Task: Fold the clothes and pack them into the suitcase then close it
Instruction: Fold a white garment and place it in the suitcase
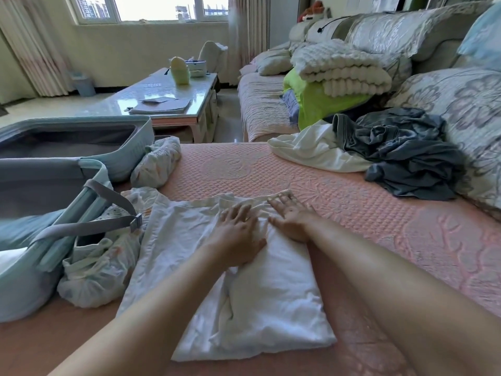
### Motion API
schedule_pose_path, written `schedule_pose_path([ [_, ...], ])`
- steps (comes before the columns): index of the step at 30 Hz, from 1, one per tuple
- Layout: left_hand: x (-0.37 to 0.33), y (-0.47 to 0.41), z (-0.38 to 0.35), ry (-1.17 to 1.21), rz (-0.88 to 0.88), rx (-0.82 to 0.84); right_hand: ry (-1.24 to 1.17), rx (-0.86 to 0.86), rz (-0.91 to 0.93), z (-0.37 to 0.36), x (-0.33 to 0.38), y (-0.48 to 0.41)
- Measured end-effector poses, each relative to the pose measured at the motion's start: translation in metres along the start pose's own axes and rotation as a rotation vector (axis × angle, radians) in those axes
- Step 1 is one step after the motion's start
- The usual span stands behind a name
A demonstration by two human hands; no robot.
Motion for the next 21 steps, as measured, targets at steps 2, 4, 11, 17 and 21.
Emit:
schedule_pose_path([
  [2,-0.017,0.008,0.005,-0.024,-0.243,-0.123,-0.131,-0.104,-0.003,0.003,-0.005,-0.001],
  [4,-0.037,0.017,0.007,0.054,-0.383,-0.056,-0.223,-0.232,-0.073,0.01,-0.013,0.003],
  [11,-0.084,0.027,-0.008,0.086,-0.572,0.214,-0.269,-0.121,-0.084,0.017,-0.018,0.013],
  [17,-0.105,0.017,-0.011,0.349,-0.649,0.194,-0.294,-0.322,-0.011,0.033,-0.034,0.019],
  [21,-0.14,0.0,-0.017,0.574,-0.616,0.081,-0.22,-0.406,-0.057,0.045,-0.075,0.032],
])
Point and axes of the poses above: each hand's wrist, its own y-axis away from the middle knuckle, its own z-axis out of the back of the hand, x = y × z, the point moved 2 cm from there along -y, towards the middle knuckle, and after that the axes turned 14 degrees about y, right-handed, at the moved point
